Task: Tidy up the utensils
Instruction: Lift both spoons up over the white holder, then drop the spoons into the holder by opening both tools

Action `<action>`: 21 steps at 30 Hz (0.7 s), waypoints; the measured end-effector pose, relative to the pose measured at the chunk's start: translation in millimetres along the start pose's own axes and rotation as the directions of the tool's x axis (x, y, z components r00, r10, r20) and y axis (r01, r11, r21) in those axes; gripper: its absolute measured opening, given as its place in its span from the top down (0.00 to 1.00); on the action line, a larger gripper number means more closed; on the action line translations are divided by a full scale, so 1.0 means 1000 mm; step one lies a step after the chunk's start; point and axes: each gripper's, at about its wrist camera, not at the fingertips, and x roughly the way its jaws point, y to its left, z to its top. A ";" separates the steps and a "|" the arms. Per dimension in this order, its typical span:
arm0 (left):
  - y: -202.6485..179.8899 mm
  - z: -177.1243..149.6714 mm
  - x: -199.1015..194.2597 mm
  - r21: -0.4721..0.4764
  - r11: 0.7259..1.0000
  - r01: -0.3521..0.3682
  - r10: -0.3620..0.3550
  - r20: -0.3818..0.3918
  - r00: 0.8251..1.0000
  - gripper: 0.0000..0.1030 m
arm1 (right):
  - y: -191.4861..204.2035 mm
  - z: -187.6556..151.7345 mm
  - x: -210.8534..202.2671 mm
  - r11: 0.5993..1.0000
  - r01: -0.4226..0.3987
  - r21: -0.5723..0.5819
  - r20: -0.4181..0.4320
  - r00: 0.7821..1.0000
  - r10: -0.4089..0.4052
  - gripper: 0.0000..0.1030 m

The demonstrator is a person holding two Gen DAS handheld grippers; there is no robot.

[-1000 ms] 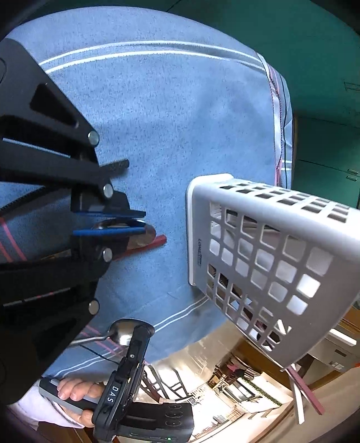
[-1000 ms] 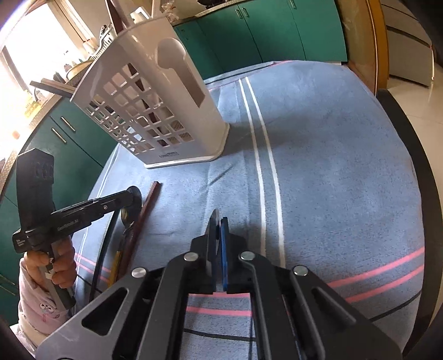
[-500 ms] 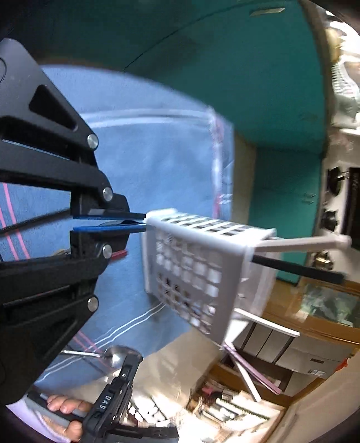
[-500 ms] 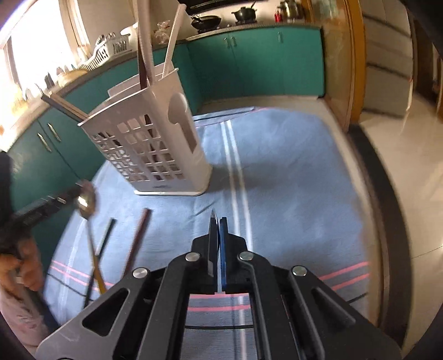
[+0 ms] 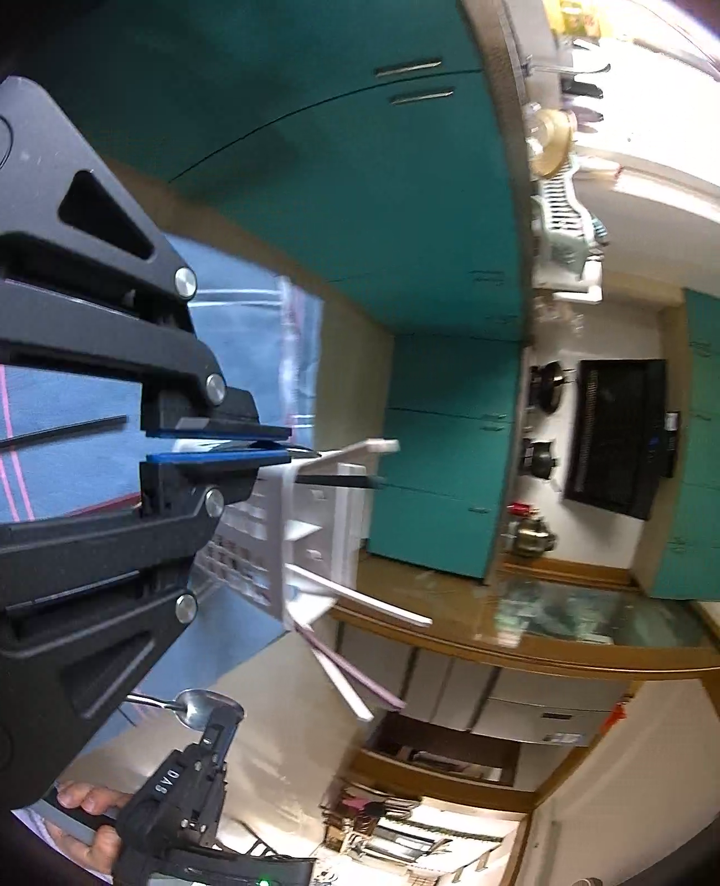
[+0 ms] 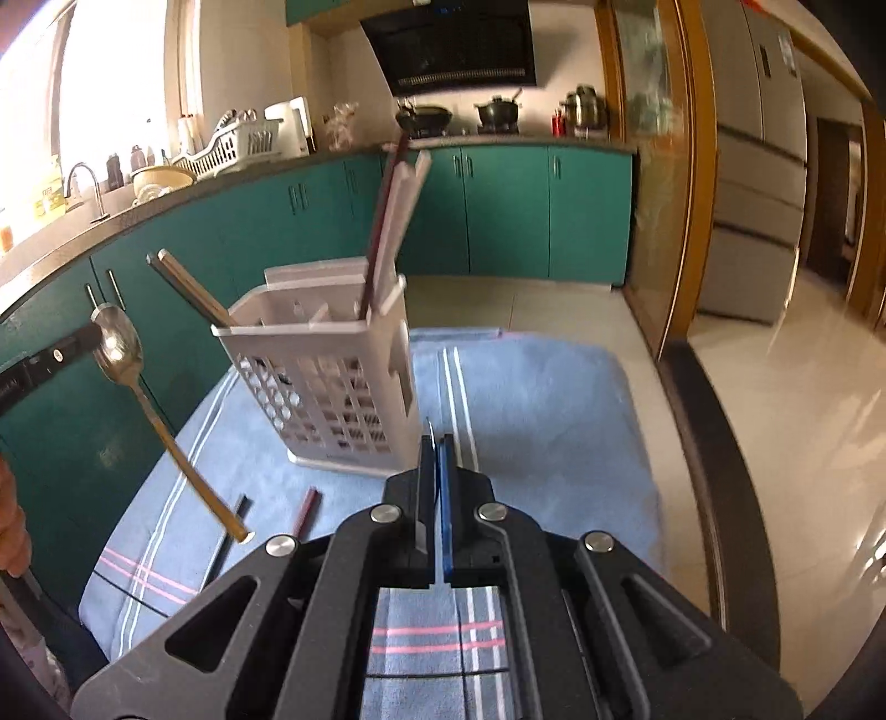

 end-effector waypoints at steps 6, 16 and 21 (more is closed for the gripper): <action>-0.003 0.044 -0.025 -0.012 1.000 -0.014 0.015 0.113 0.993 0.97 | 0.014 0.047 -0.028 0.999 0.004 -0.053 0.116 0.993 0.002 0.98; -0.030 0.114 -0.007 0.006 0.992 -0.129 0.123 0.269 0.955 0.97 | 0.053 0.135 -0.031 0.988 0.101 -0.118 0.327 0.943 -0.057 0.98; -0.038 0.116 0.041 0.040 0.983 -0.181 0.167 0.230 0.959 0.97 | 0.068 0.152 0.014 0.967 0.220 -0.128 0.348 0.923 -0.164 0.98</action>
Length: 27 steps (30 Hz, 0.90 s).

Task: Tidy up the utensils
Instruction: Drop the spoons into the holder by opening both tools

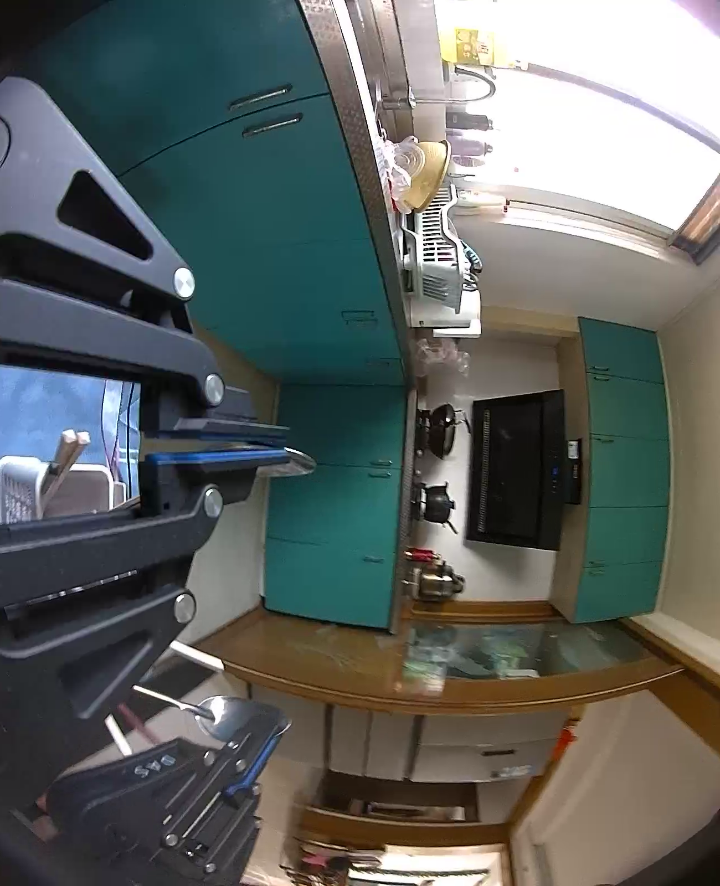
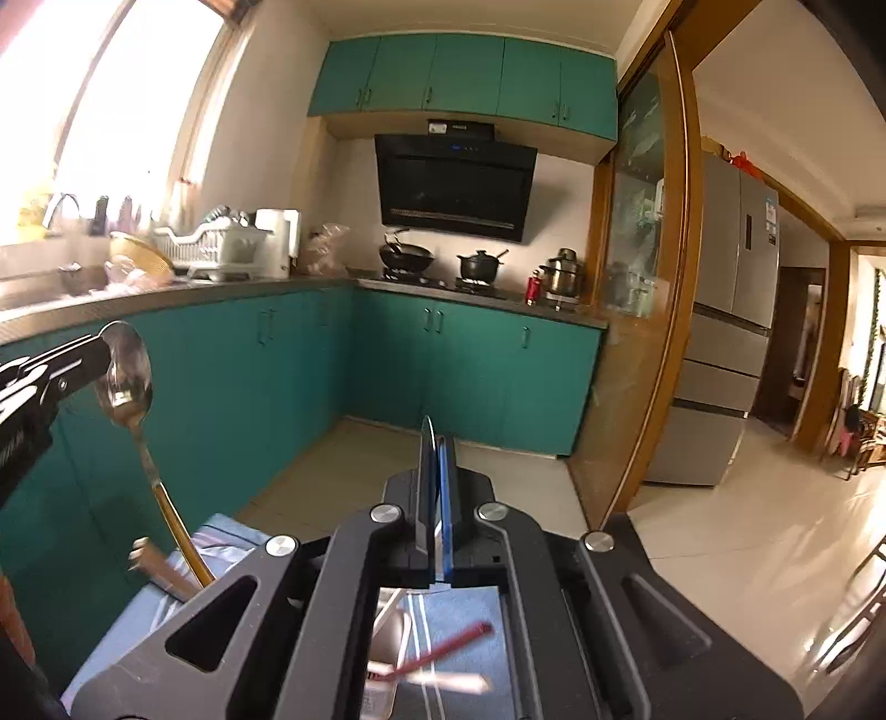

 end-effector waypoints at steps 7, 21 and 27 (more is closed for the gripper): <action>0.000 -0.022 0.041 0.013 1.000 -0.015 0.015 -0.061 0.998 0.97 | 0.016 -0.030 0.044 0.993 0.094 -0.067 0.054 0.994 -0.090 0.98; 0.008 -0.031 0.046 -0.042 0.998 0.045 -0.049 -0.106 0.993 0.95 | 0.023 -0.042 0.031 0.997 -0.039 -0.071 0.054 0.998 0.043 0.84; 0.018 -0.028 0.026 -0.055 0.997 0.061 -0.065 -0.080 0.995 0.95 | 0.009 -0.033 -0.002 0.994 -0.105 -0.010 0.064 0.992 0.105 0.84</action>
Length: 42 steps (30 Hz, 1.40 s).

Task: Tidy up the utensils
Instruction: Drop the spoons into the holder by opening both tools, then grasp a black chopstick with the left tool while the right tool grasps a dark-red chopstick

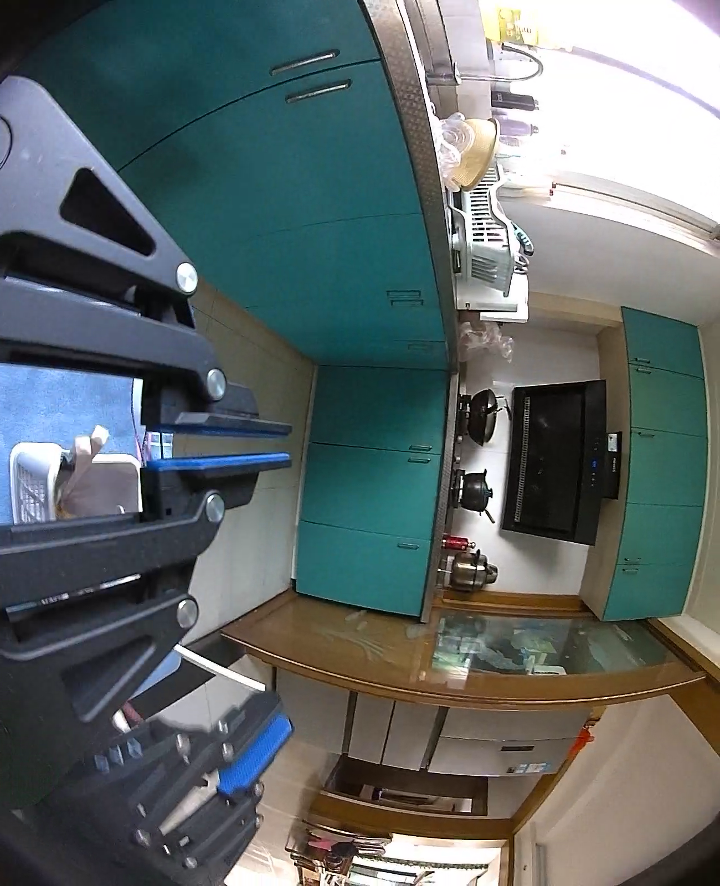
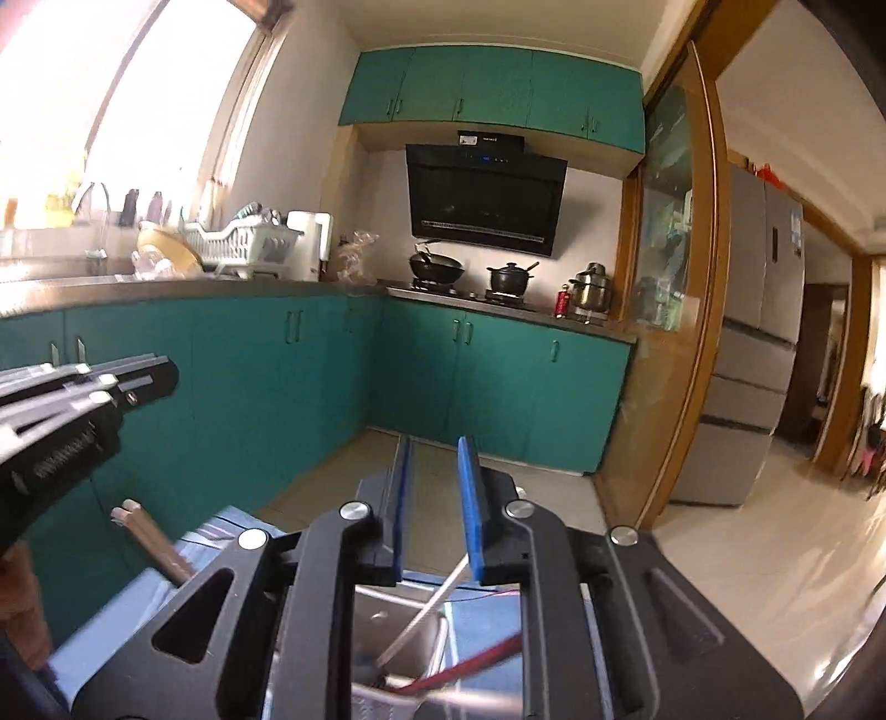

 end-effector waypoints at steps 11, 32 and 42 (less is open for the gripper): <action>0.025 -0.059 -0.049 -0.004 1.000 -0.018 0.017 -0.113 0.993 0.82 | -0.002 -0.055 -0.088 0.950 -0.275 0.150 -0.186 0.935 0.301 0.80; 0.045 -0.168 -0.036 -0.056 0.998 -0.042 0.016 -0.402 0.915 0.60 | 0.085 -0.204 -0.011 0.951 -0.203 0.231 -0.671 0.675 0.307 0.92; 0.033 -0.218 -0.002 -0.036 0.999 0.017 -0.035 -0.570 0.821 0.55 | 0.020 -0.215 -0.038 0.944 -0.016 0.330 -0.677 0.693 0.248 0.86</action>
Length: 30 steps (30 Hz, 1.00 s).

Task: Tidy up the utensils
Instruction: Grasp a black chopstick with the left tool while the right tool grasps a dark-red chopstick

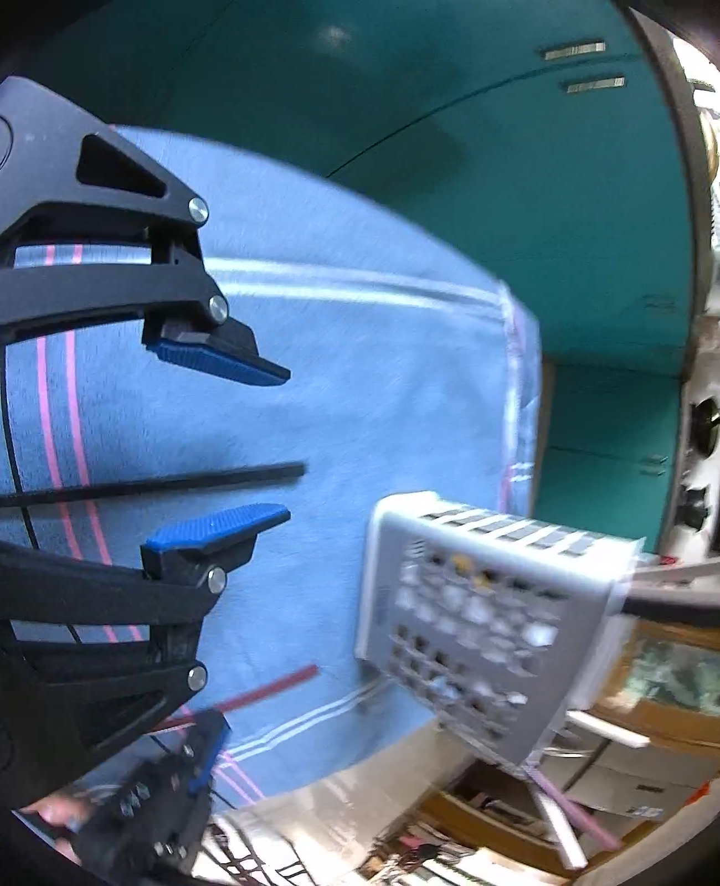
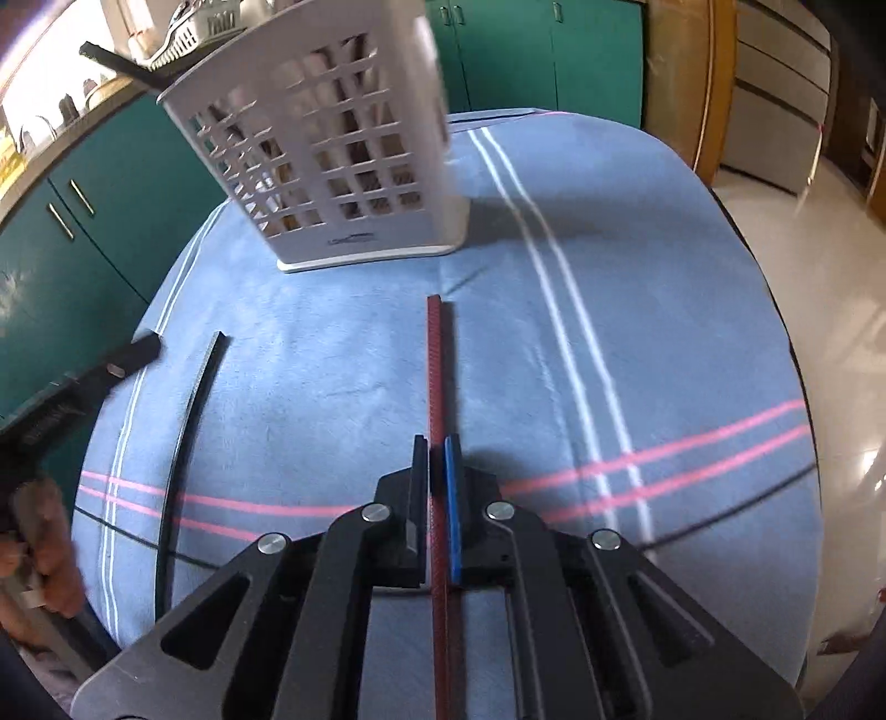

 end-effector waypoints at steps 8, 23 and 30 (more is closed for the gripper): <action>-0.021 -0.010 0.029 0.072 0.997 -0.028 0.034 -0.072 0.997 0.54 | -0.017 -0.007 -0.005 0.999 0.007 -0.041 -0.008 1.000 -0.008 0.85; -0.050 -0.036 0.006 0.119 0.990 0.070 -0.057 -0.105 0.993 0.92 | -0.003 -0.026 -0.018 0.998 0.013 -0.063 -0.041 0.999 -0.016 0.94; -0.045 -0.025 0.011 0.107 0.994 0.021 -0.010 -0.104 0.995 0.70 | -0.009 -0.015 -0.014 0.998 0.034 -0.049 -0.019 0.999 -0.035 0.80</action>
